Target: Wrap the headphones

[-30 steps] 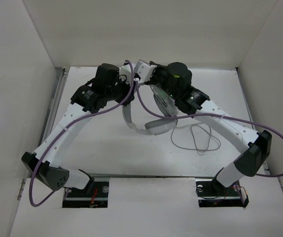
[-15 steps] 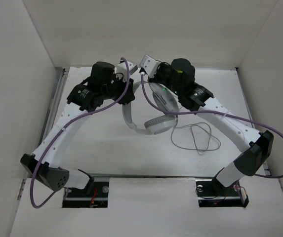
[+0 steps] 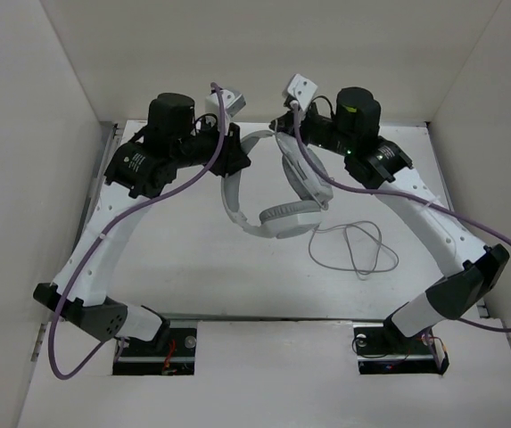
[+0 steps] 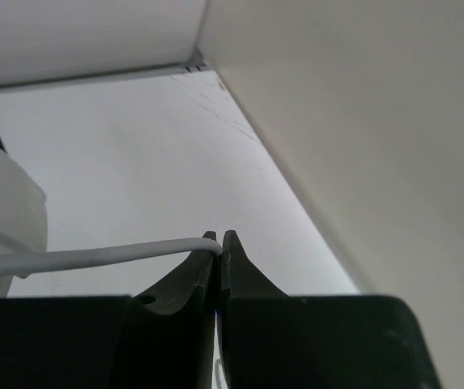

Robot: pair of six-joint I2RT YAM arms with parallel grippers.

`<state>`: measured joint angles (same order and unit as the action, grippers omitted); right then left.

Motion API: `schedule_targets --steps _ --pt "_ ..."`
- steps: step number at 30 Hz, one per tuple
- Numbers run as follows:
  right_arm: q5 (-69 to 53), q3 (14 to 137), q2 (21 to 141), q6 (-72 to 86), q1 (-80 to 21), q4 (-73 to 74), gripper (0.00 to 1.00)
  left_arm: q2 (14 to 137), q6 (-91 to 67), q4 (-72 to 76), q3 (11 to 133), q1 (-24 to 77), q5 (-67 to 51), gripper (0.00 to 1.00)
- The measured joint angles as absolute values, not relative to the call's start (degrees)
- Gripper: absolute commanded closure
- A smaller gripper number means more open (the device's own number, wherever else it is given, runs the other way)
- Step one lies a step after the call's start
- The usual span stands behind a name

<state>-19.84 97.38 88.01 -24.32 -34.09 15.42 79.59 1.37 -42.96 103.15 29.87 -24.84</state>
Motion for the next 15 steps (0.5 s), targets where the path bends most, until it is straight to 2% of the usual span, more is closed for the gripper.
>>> schedule_targets --steps 8,15 --pt "-35.70 97.12 87.88 -8.36 -30.28 15.29 0.93 80.86 -1.58 -42.09 106.50 29.23 -28.73 1.00" --pt "-46.63 91.90 87.33 5.23 -27.75 8.45 0.86 81.84 -3.49 -41.60 107.92 28.01 -29.80 1.00"
